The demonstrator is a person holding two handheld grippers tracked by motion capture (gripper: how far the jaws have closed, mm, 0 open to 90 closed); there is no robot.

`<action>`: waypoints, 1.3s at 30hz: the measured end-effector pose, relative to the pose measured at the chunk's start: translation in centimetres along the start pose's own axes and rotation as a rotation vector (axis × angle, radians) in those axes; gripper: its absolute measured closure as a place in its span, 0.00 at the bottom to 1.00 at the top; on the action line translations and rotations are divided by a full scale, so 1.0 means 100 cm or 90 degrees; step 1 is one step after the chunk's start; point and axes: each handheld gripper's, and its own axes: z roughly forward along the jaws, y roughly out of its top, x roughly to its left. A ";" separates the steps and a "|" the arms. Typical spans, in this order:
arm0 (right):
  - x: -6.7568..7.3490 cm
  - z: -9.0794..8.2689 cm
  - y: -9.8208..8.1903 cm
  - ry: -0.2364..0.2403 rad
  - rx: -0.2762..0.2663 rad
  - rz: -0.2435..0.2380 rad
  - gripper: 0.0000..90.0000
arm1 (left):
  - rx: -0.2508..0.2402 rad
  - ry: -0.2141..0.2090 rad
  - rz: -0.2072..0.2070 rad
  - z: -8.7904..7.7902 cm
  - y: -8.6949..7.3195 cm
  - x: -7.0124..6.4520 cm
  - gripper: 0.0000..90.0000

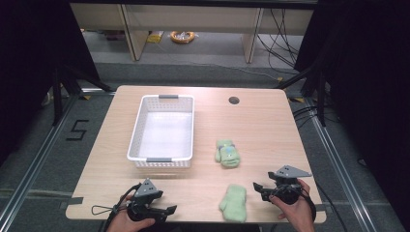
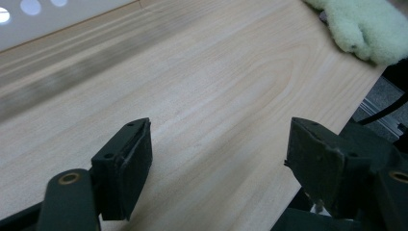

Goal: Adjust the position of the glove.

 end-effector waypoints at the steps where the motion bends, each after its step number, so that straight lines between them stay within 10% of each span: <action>1: 0.000 0.000 0.000 -0.003 0.003 -0.005 0.29 | 0.004 -0.001 0.005 0.000 0.000 0.000 0.27; 20: 0.001 0.003 0.002 0.026 0.015 -0.038 0.37 | -0.017 -0.044 -0.011 0.003 0.002 -0.010 0.22; 29: 0.012 0.002 0.008 0.040 -0.003 -0.032 0.39 | -0.036 -0.076 0.038 0.015 0.009 -0.035 0.24; 39: 0.023 0.009 0.020 0.085 0.000 -0.092 0.53 | -0.017 -0.133 0.102 0.038 0.027 -0.070 0.32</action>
